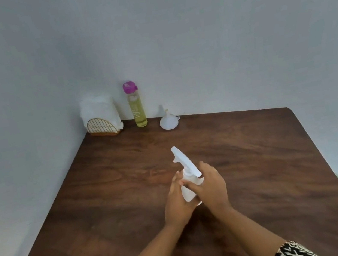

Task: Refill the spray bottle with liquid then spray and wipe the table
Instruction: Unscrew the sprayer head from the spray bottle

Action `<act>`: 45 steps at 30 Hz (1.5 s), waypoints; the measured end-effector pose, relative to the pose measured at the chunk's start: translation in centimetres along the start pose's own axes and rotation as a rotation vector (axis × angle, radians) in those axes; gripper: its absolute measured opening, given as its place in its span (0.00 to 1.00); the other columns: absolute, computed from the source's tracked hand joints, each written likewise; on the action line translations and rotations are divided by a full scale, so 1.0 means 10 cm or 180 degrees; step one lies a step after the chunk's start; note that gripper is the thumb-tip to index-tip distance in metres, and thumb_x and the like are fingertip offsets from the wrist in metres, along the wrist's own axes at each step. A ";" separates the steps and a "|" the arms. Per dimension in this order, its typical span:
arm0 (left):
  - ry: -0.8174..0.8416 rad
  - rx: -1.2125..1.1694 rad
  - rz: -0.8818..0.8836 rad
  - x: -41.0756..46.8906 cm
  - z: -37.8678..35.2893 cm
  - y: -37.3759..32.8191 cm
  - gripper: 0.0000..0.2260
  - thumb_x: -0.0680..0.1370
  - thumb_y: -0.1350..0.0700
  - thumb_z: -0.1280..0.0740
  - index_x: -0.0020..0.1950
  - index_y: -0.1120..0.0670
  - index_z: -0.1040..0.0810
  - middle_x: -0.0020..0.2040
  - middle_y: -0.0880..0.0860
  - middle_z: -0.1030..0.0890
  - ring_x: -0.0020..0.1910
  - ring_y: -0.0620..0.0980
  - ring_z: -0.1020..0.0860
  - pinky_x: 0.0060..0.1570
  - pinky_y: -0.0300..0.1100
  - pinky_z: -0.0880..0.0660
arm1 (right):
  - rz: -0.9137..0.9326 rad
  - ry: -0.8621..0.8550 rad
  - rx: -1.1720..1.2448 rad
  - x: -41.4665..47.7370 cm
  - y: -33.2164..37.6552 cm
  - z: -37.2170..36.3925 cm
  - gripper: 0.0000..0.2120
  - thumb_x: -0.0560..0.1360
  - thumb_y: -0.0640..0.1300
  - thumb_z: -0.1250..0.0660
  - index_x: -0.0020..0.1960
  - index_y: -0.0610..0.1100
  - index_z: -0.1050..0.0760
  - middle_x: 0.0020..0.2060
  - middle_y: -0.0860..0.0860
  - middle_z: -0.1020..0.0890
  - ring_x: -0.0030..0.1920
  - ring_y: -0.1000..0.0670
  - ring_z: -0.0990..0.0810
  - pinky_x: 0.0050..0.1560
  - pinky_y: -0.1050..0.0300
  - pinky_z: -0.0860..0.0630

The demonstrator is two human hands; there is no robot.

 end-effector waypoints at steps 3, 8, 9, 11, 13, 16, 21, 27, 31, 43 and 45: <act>-0.0292 -0.0246 0.0025 -0.31 -0.05 -0.03 0.39 0.65 0.41 0.26 0.74 0.43 0.37 0.70 0.40 0.30 0.68 0.37 0.31 0.61 0.39 0.28 | 0.0040 0.0051 0.0036 -0.19 0.00 0.05 0.22 0.66 0.61 0.28 0.37 0.50 0.39 0.32 0.56 0.31 0.35 0.55 0.31 0.34 0.61 0.33; -0.0638 -0.0480 0.0157 -0.60 -0.21 -0.12 0.40 0.65 0.41 0.26 0.73 0.45 0.36 0.67 0.42 0.28 0.66 0.40 0.29 0.60 0.39 0.27 | 0.0064 0.0139 -0.0020 -0.39 0.01 0.14 0.24 0.64 0.61 0.27 0.34 0.54 0.42 0.31 0.56 0.32 0.33 0.55 0.31 0.34 0.61 0.35; -0.0638 -0.0458 0.0193 -0.63 -0.22 -0.13 0.40 0.64 0.40 0.25 0.73 0.44 0.36 0.67 0.42 0.28 0.66 0.39 0.29 0.58 0.39 0.26 | 0.0023 0.0203 0.0053 -0.40 0.01 0.17 0.24 0.64 0.61 0.26 0.34 0.55 0.43 0.31 0.56 0.31 0.33 0.55 0.31 0.34 0.61 0.35; -0.0571 -0.0326 0.0238 -0.64 -0.19 -0.15 0.42 0.62 0.37 0.27 0.73 0.43 0.37 0.66 0.42 0.29 0.63 0.38 0.28 0.51 0.34 0.27 | -0.0050 0.0439 0.0426 -0.39 -0.02 0.24 0.20 0.63 0.59 0.25 0.36 0.56 0.37 0.34 0.58 0.26 0.36 0.57 0.27 0.37 0.61 0.30; -0.0486 -0.0126 0.0259 -0.64 -0.15 -0.16 0.43 0.61 0.33 0.29 0.73 0.44 0.37 0.66 0.43 0.29 0.62 0.40 0.27 0.50 0.36 0.26 | -0.0051 0.0717 0.0866 -0.36 -0.05 0.32 0.16 0.64 0.56 0.23 0.44 0.56 0.28 0.43 0.60 0.20 0.45 0.59 0.22 0.46 0.58 0.24; -0.0419 0.0065 0.0269 -0.63 -0.13 -0.17 0.44 0.60 0.31 0.31 0.73 0.44 0.37 0.67 0.43 0.29 0.62 0.43 0.26 0.55 0.44 0.24 | 0.0113 0.0759 0.0979 -0.31 0.01 0.39 0.15 0.65 0.51 0.23 0.47 0.55 0.25 0.45 0.60 0.20 0.48 0.60 0.21 0.48 0.57 0.22; -0.0399 0.0091 0.0194 -0.62 -0.11 -0.14 0.39 0.64 0.35 0.28 0.72 0.42 0.37 0.65 0.42 0.28 0.63 0.42 0.27 0.55 0.46 0.24 | 0.0203 0.0346 0.0863 -0.34 0.10 0.35 0.13 0.66 0.52 0.24 0.44 0.47 0.23 0.41 0.57 0.20 0.44 0.58 0.22 0.42 0.59 0.24; -0.0318 0.0055 -0.0028 -0.60 -0.09 -0.14 0.35 0.64 0.35 0.29 0.69 0.41 0.33 0.64 0.43 0.25 0.63 0.43 0.27 0.59 0.47 0.25 | 0.0532 0.0370 0.0634 -0.34 0.10 0.40 0.12 0.68 0.53 0.25 0.46 0.49 0.22 0.41 0.59 0.22 0.42 0.57 0.23 0.40 0.64 0.27; -0.0299 0.0161 -0.0114 -0.57 -0.07 -0.13 0.29 0.66 0.37 0.25 0.60 0.23 0.38 0.62 0.38 0.26 0.62 0.41 0.27 0.58 0.45 0.25 | 0.0759 0.0388 0.0492 -0.31 0.09 0.42 0.11 0.69 0.53 0.26 0.46 0.48 0.21 0.40 0.59 0.22 0.41 0.56 0.23 0.39 0.62 0.27; 0.0167 -0.0060 0.0034 -0.52 -0.02 -0.07 0.37 0.65 0.35 0.26 0.70 0.42 0.34 0.63 0.44 0.25 0.62 0.46 0.25 0.59 0.49 0.23 | 0.0760 0.1711 0.0497 -0.08 0.08 0.62 0.08 0.72 0.48 0.28 0.50 0.46 0.18 0.44 0.53 0.16 0.44 0.54 0.19 0.44 0.55 0.24; 0.0183 -0.0121 0.0017 -0.53 -0.02 -0.07 0.37 0.65 0.36 0.26 0.71 0.43 0.34 0.64 0.45 0.25 0.62 0.46 0.25 0.59 0.49 0.23 | 0.0759 0.1930 0.0445 -0.07 0.06 0.63 0.09 0.75 0.49 0.31 0.52 0.47 0.19 0.44 0.54 0.17 0.44 0.55 0.20 0.44 0.57 0.25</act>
Point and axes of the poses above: each hand's wrist, its own x-axis towards the middle knuckle, its own z-axis out of the back of the hand, y = z × x, the point moved 2 cm from there along x, towards the middle knuckle
